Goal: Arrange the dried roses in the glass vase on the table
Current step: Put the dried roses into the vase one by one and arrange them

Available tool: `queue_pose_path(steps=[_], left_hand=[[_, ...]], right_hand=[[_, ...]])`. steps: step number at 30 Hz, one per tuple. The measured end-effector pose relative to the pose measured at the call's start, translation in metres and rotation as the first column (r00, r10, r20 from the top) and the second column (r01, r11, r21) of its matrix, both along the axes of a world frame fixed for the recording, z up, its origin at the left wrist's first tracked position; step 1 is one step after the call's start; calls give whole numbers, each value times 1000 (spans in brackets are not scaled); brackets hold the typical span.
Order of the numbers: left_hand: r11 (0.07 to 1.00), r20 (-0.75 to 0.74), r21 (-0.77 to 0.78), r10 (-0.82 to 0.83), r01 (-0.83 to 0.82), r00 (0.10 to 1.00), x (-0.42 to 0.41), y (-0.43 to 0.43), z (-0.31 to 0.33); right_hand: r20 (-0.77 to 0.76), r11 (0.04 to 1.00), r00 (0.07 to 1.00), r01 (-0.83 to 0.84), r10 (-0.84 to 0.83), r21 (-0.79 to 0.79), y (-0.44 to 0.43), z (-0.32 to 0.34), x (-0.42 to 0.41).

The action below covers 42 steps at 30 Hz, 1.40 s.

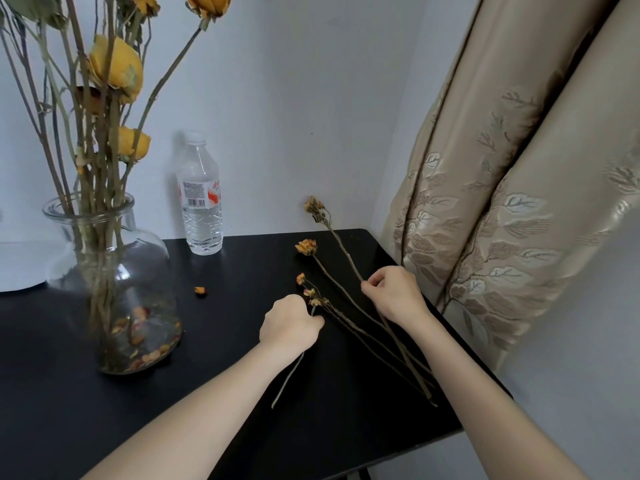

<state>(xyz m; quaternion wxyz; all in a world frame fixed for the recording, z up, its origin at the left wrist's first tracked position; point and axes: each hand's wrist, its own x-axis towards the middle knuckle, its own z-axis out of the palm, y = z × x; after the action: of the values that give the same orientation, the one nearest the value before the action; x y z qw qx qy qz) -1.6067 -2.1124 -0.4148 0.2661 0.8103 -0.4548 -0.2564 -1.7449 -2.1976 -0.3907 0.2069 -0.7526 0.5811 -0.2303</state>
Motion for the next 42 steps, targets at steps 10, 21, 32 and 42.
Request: queue_pose_path(steps=[10, 21, 32, 42], left_hand=[[998, 334, -22, -45, 56, 942, 13, 12, 16], [995, 331, -96, -6, 40, 944, 39, 29, 19], [786, 56, -615, -32, 60, 998, 78, 88, 47], [437, -215, -881, -30, -180, 976, 126, 171, 127]], right_hand=[[71, 1000, 997, 12, -10, -26, 10, 7, 11], [330, 998, 943, -48, 33, 38, 23, 19, 19], [673, 972, 702, -176, 233, -153, 67, 69, 70], [729, 899, 526, -258, 437, -353, 113, 112, 112]])
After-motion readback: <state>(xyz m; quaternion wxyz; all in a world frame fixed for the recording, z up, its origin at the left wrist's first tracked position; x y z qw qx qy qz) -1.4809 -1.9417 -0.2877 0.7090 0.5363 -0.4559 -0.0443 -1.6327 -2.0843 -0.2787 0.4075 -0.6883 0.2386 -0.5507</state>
